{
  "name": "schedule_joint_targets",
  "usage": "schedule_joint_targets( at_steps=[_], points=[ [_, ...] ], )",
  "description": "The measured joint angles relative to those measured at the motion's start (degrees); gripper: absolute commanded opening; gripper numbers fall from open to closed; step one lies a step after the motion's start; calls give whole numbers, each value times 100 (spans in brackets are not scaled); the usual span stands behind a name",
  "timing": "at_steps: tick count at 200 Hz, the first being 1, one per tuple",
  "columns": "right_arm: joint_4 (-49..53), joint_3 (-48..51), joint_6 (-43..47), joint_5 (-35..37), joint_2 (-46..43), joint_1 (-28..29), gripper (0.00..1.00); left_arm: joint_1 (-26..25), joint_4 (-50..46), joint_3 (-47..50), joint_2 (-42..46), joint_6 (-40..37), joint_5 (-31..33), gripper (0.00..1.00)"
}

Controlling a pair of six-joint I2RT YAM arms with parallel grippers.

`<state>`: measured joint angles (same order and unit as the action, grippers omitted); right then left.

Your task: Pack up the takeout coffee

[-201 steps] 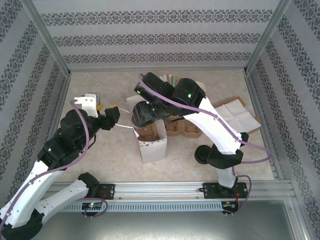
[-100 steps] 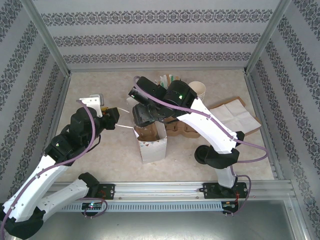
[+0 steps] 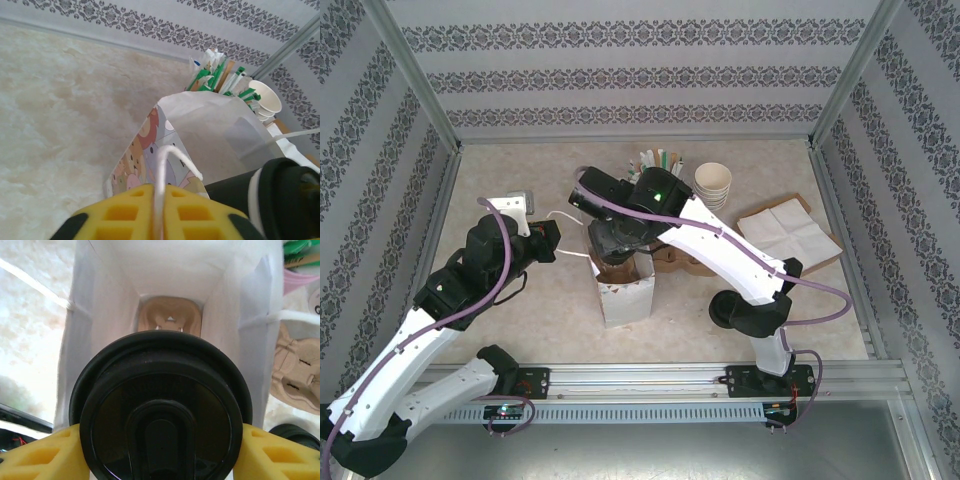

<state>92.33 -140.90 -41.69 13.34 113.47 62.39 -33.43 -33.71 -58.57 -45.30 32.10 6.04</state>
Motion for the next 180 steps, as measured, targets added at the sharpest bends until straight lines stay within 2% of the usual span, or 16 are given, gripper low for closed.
schedule_joint_targets(
  at_steps=[23,111,180],
  points=[
    [-2,129,-11,-122,7,0,48,0,96,72,0,144,-188,0],
    [0,498,-177,-400,20,-4,48,0,111,85,-2,721,-544,0],
    [0,713,-219,-400,39,-155,47,0,79,85,0,920,-542,0]
  ],
)
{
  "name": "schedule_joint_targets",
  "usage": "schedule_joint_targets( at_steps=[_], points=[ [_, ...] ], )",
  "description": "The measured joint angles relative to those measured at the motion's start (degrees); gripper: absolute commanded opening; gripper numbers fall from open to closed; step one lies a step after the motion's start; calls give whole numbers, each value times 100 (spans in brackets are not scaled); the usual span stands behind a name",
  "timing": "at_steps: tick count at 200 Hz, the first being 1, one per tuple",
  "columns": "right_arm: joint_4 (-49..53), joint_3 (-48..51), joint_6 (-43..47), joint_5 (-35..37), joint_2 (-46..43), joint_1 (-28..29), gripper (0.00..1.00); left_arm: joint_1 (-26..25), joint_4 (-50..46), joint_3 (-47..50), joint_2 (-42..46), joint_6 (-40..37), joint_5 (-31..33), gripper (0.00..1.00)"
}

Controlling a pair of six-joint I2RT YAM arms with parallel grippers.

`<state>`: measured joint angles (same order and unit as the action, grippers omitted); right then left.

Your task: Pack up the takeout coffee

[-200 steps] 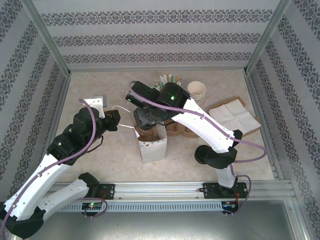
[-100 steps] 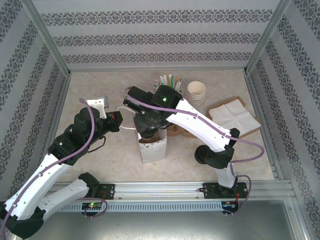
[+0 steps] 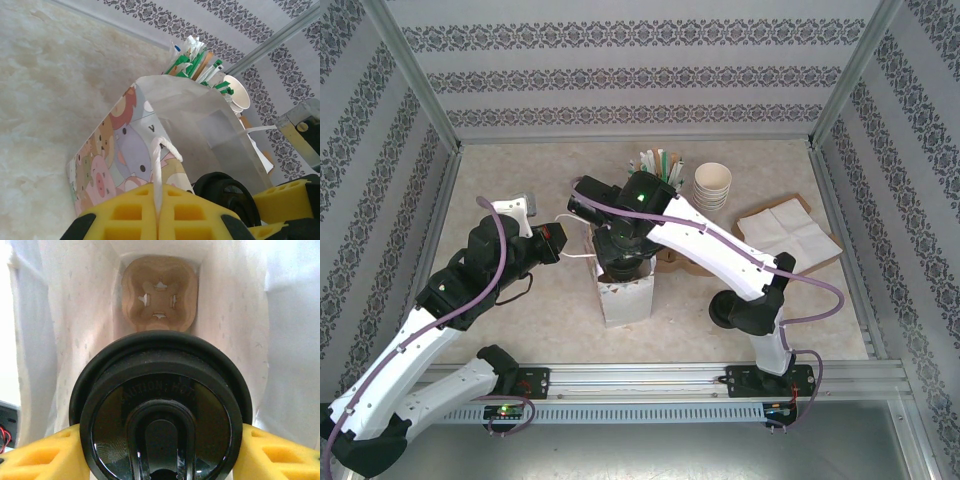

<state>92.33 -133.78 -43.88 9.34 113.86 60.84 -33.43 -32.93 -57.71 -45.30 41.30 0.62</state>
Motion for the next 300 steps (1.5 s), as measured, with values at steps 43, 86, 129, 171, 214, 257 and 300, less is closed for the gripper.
schedule_joint_targets(
  at_steps=[43,86,129,171,214,257,300],
  points=[
    [0,-37,7,-39,107,-37,47,0,-63,0,70,101,4,0],
    [0,-262,4,-15,170,-37,47,0,-188,0,160,127,90,0],
    [0,-273,4,-22,199,-37,47,0,-240,24,262,225,105,0],
    [0,-68,4,-39,219,-74,46,0,-319,35,308,251,177,0],
    [0,13,4,-48,221,-109,46,0,-387,94,444,258,260,0],
    [0,13,4,-199,343,-103,46,0,-387,184,442,321,236,0],
    [0,122,-61,-328,411,-74,46,0,-393,227,437,382,238,0]
  ],
)
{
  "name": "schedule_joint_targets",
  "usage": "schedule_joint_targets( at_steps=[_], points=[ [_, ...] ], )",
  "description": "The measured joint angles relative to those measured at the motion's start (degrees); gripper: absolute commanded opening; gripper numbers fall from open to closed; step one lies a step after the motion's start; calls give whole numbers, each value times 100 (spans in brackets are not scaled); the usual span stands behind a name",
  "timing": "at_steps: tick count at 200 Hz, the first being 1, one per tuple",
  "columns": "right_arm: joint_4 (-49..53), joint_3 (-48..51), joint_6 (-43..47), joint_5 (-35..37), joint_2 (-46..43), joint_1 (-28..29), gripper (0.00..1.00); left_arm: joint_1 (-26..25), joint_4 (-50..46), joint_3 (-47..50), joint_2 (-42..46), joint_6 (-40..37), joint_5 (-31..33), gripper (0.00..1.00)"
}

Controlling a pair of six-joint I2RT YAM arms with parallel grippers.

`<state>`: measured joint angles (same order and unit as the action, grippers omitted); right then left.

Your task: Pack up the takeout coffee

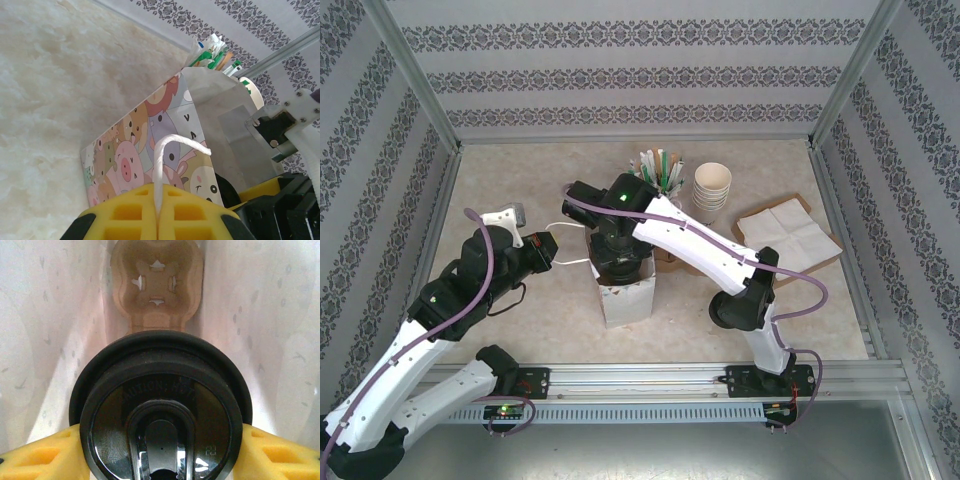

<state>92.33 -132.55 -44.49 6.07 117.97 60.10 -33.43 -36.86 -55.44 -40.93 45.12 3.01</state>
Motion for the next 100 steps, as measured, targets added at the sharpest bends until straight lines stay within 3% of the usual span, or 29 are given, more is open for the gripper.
schedule_joint_targets(
  at_steps=[100],
  points=[
    [0,280,-195,-129,111,109,45,0,-7,17,17,37,22,0]
  ],
)
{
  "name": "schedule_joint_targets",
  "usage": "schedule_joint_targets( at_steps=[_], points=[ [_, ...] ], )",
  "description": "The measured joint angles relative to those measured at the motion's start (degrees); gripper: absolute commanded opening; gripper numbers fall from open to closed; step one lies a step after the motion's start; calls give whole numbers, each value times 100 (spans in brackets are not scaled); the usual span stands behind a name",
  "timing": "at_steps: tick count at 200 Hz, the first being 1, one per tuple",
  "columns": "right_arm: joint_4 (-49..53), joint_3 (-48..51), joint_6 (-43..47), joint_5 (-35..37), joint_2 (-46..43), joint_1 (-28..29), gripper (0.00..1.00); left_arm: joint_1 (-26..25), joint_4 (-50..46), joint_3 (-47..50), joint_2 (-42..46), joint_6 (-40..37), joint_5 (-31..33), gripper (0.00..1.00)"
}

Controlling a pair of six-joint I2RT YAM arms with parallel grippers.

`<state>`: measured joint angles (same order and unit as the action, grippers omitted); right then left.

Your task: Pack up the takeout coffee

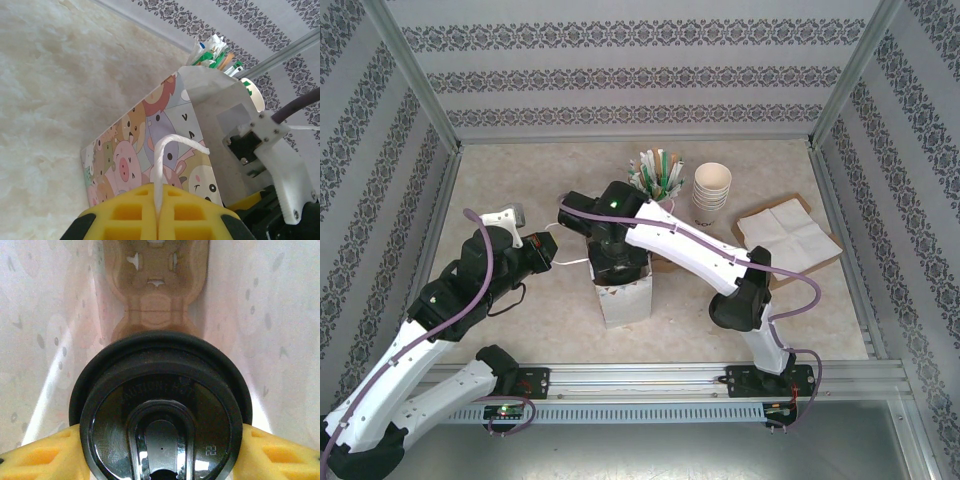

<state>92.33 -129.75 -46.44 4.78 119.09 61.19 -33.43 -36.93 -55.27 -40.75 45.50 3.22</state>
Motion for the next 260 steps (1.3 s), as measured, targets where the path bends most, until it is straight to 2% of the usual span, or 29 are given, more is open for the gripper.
schedule_joint_targets(
  at_steps=[109,260],
  points=[
    [-2,1043,-317,7,-210,4,44,0,-2,15,0,2,24,0],
    [-901,1856,-339,28,-603,-39,42,0,-17,42,-2,146,-2,0]
  ],
)
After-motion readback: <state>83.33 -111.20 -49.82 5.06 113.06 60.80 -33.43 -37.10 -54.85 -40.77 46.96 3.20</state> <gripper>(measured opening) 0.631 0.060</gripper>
